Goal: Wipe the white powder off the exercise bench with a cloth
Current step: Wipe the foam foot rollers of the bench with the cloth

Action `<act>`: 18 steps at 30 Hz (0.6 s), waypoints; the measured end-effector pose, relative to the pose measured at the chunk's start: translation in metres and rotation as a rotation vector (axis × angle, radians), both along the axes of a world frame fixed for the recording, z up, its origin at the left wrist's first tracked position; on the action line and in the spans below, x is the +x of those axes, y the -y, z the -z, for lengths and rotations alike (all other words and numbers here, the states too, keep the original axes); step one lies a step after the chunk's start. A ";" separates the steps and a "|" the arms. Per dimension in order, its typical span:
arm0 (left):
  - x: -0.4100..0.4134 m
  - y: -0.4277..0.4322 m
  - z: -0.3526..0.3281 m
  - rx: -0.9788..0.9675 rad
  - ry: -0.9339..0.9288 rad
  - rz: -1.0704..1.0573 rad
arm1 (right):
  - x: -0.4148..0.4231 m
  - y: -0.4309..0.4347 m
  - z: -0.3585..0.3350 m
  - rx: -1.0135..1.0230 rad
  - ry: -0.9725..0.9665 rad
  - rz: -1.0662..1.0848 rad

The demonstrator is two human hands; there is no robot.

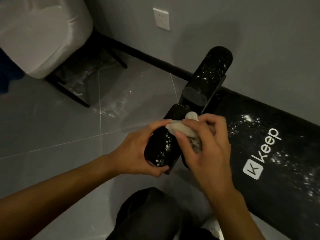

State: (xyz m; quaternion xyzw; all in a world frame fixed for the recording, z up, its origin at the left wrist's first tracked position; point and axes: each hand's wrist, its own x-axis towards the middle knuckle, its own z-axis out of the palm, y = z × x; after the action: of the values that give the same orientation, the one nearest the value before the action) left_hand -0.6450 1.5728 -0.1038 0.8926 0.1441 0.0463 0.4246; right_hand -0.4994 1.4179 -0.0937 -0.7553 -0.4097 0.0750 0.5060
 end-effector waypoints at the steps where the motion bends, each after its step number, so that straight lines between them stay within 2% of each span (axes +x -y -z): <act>1: 0.000 0.000 0.003 0.001 0.034 0.007 | 0.002 -0.003 0.004 0.020 0.041 -0.009; 6: 0.002 -0.001 0.015 -0.020 0.144 0.038 | 0.008 -0.009 0.014 0.113 0.219 -0.013; 15: 0.000 0.001 0.038 -0.035 0.340 0.023 | -0.020 0.017 0.031 0.184 0.526 -0.172; 18: -0.003 0.004 0.035 -0.044 0.340 -0.005 | -0.015 0.012 0.026 0.146 0.509 -0.094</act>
State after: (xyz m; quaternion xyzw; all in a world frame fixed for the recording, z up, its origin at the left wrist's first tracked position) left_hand -0.6479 1.5685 -0.1389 0.8622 0.0733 0.1943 0.4622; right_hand -0.5145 1.4061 -0.1196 -0.6915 -0.5629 -0.1235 0.4356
